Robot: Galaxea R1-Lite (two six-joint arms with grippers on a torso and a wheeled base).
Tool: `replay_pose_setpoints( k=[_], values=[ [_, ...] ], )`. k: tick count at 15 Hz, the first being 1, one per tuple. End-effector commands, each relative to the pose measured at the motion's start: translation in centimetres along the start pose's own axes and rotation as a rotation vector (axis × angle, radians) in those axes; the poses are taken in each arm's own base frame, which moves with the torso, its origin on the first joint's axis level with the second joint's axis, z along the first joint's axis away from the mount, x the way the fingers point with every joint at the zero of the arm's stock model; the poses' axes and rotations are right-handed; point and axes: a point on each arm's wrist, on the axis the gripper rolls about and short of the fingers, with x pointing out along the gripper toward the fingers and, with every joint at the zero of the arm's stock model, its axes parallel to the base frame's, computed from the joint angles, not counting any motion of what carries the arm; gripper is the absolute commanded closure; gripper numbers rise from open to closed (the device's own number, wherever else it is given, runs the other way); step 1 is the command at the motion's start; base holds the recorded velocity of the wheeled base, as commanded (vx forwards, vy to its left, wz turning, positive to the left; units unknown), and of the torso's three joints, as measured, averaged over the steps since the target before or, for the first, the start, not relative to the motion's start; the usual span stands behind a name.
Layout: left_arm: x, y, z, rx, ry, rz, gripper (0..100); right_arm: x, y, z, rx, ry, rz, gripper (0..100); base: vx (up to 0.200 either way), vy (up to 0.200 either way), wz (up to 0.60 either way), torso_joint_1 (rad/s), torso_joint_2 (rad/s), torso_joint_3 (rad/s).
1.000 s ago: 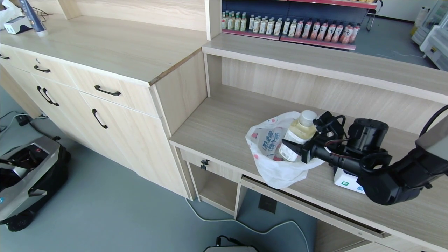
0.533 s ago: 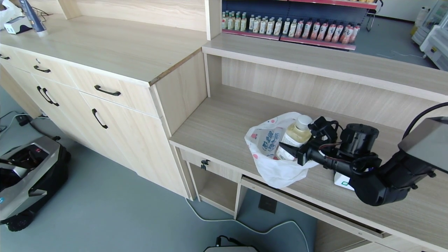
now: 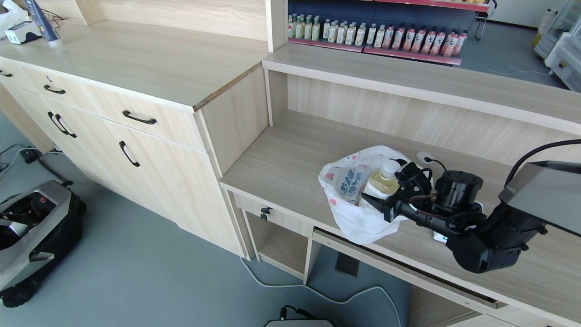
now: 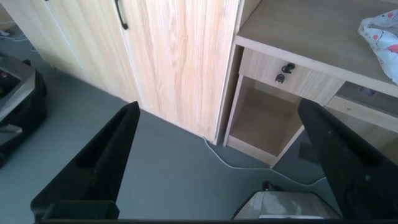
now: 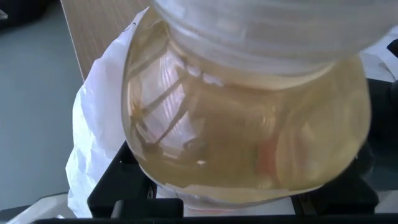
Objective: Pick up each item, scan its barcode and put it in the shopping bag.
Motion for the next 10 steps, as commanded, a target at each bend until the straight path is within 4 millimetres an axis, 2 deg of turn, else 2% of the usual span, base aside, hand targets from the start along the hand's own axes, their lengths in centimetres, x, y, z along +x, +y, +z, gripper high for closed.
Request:
replay_pose_setpoints(
  k=[1, 5, 6, 8, 10],
  values=[
    [0.0, 0.0, 0.0, -0.002, 0.000, 0.000, 0, -0.1, 0.0, -0.8, 0.010, 0.024, 0.002, 100, 0.000, 0.000, 0.00, 0.000, 0.00, 0.000],
    [0.0, 0.0, 0.0, -0.002, 0.000, 0.000, 0, -0.3, -0.1, -1.6, 0.001, 0.048, -0.003, 100, 0.000, 0.000, 0.00, 0.000, 0.00, 0.000],
    [0.0, 0.0, 0.0, 0.000, 0.000, 0.000, 0, -0.4, -0.1, -1.5, 0.000, 0.047, -0.004, 0, 0.000, 0.000, 0.00, 0.000, 0.00, 0.000],
    [0.0, 0.0, 0.0, 0.000, 0.000, 0.000, 0, -0.5, -0.3, -0.5, -0.002, 0.026, -0.010, 0, 0.000, 0.000, 0.00, 0.000, 0.00, 0.000],
    [0.0, 0.0, 0.0, 0.000, 0.000, 0.000, 0, -1.4, -0.6, 2.1, -0.017, -0.006, -0.022, 0, 0.000, 0.000, 0.00, 0.000, 0.00, 0.000]
  ],
)
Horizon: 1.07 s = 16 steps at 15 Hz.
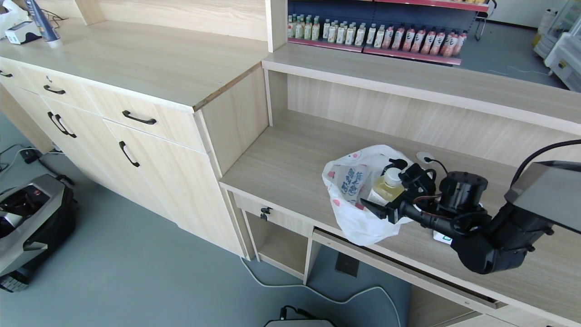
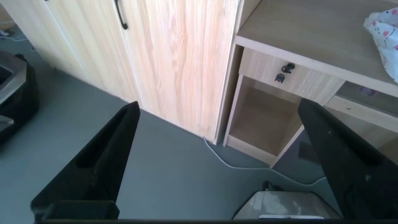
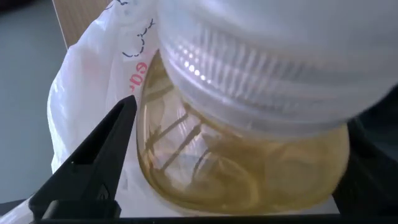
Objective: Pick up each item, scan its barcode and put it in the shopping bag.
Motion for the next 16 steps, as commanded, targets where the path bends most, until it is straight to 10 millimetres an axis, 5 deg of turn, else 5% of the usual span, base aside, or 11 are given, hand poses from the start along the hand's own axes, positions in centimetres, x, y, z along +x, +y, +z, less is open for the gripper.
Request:
replay_pose_setpoints(
  k=[1, 4, 10, 12, 16],
  values=[
    [0.0, 0.0, 0.0, -0.002, -0.001, 0.001, 0, -1.8, -0.3, 3.6, -0.015, -0.028, -0.009, 0, 0.000, 0.000, 0.00, 0.000, 0.00, 0.000],
    [0.0, 0.0, 0.0, -0.002, -0.001, 0.001, 0, -6.3, 0.3, 7.3, -0.005, -0.007, -0.012, 0, 0.000, 0.000, 0.00, 0.000, 0.00, 0.000],
    [0.0, 0.0, 0.0, -0.002, -0.001, 0.001, 0, -19.2, 0.3, 13.9, -0.085, 0.039, -0.208, 0, 0.000, 0.000, 0.00, 0.000, 0.00, 0.000],
    [0.0, 0.0, 0.0, 0.000, -0.001, 0.001, 0, -21.0, 0.6, 14.8, -0.092, 0.058, -0.281, 0, 0.000, 0.000, -0.60, 0.005, 0.00, 0.000],
    [0.0, 0.0, 0.0, 0.000, -0.001, 0.001, 0, -21.5, -0.2, 16.6, -0.045, 0.006, -0.478, 0, 0.000, 0.000, -0.60, 0.001, 0.00, 0.007]
  ],
)
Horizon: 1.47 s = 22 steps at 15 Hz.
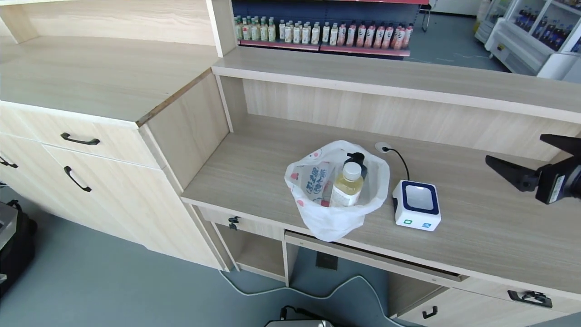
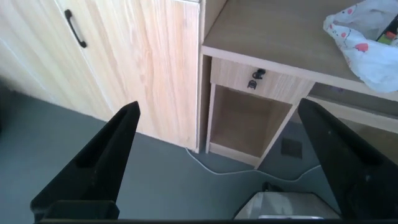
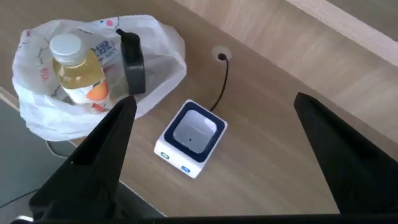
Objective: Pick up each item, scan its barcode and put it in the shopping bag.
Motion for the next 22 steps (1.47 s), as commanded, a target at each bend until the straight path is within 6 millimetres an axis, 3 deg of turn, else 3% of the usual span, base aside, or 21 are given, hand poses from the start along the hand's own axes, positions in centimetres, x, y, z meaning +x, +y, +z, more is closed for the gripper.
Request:
replay_pose_setpoints(
  k=[1, 6, 9, 14, 16, 18, 21, 22],
  values=[
    [0.0, 0.0, 0.0, 0.000, -0.001, 0.000, 0, -1.2, -0.3, 1.2, 0.000, -0.049, -0.044, 0, 0.000, 0.000, -0.60, 0.007, 0.00, 0.002],
    [0.0, 0.0, 0.0, 0.000, -0.001, 0.000, 0, -2.0, -1.1, 0.6, 0.001, -0.024, -0.103, 0, 0.000, 0.000, -0.60, 0.004, 0.01, 0.005],
    [0.0, 0.0, 0.0, 0.000, -0.001, 0.000, 0, -2.8, -1.3, -1.2, 0.020, 0.042, -0.145, 0, 0.000, 0.000, 0.00, 0.000, 0.00, 0.000],
    [0.0, 0.0, 0.0, 0.000, -0.001, 0.000, 0, -4.1, -1.0, -2.3, 0.055, 0.086, -0.192, 0, 0.000, 0.000, 0.00, 0.000, 0.00, 0.000],
    [0.0, 0.0, 0.0, -0.002, -0.001, 0.000, 0, -4.9, -0.4, -2.9, 0.200, 0.099, -0.196, 0, 0.000, 0.000, 0.00, 0.000, 0.00, 0.000],
    [0.0, 0.0, 0.0, -0.002, -0.001, 0.000, 0, -6.7, 0.8, -4.7, 0.267, 0.155, -0.276, 0, 0.000, 0.000, 0.00, 0.000, 0.00, 0.000],
    [0.0, 0.0, 0.0, 0.000, -0.001, 0.000, 0, -12.4, 4.5, -9.2, 0.302, 0.206, -0.336, 0, 0.000, 0.000, 0.00, 0.000, 0.00, 0.000],
    [0.0, 0.0, 0.0, 0.000, -0.001, 0.000, 0, -13.8, 5.4, -9.8, 0.298, 0.178, -0.318, 0, 0.000, 0.000, 0.00, 0.000, 0.00, 0.000]
  ],
)
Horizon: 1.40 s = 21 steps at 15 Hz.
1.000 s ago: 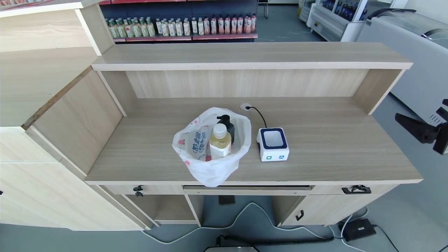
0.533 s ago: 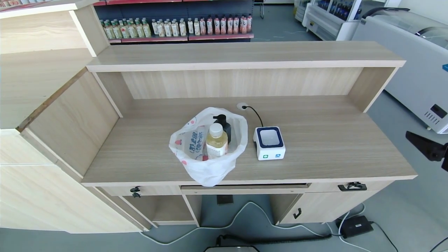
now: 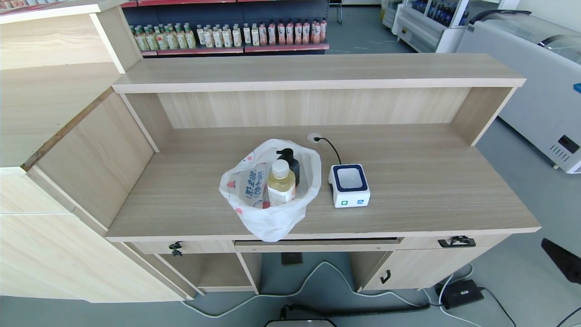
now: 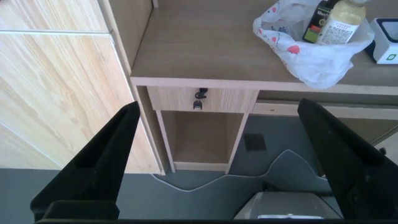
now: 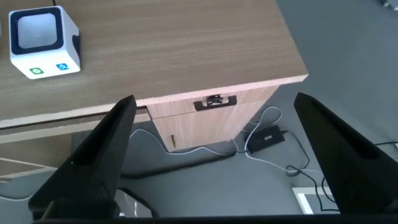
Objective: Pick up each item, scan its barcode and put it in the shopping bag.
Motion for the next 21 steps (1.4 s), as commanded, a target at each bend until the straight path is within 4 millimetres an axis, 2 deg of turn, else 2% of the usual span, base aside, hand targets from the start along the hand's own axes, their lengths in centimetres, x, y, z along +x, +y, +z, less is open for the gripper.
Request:
replay_pose_setpoints(
  k=[1, 3, 6, 9, 21],
  values=[
    [0.0, 0.0, 0.0, -0.002, -0.001, 0.000, 0, -4.7, 0.4, -3.7, 0.021, -0.053, 0.019, 0, 0.000, 0.000, 0.00, 0.000, 0.00, 0.000],
    [0.0, 0.0, 0.0, -0.002, -0.001, 0.000, 0, -7.1, 0.5, -5.7, 0.033, -0.060, 0.074, 0, 0.000, 0.000, 0.00, 0.000, 0.00, 0.000],
    [0.0, 0.0, 0.0, 0.000, -0.001, 0.000, 0, -9.6, 0.3, -8.6, 0.035, -0.113, 0.097, 0, 0.000, 0.000, 0.00, 0.000, 0.00, 0.000],
    [0.0, 0.0, 0.0, 0.000, -0.001, 0.000, 0, -10.2, 0.1, -9.4, 0.053, -0.154, 0.160, 0, 0.000, 0.000, 0.00, 0.000, 0.00, 0.000],
    [0.0, 0.0, 0.0, 0.000, -0.001, 0.000, 0, -10.2, 0.1, -9.5, 0.083, -0.145, 0.162, 0, 0.000, 0.000, 0.00, 0.000, 0.00, 0.000]
  ],
)
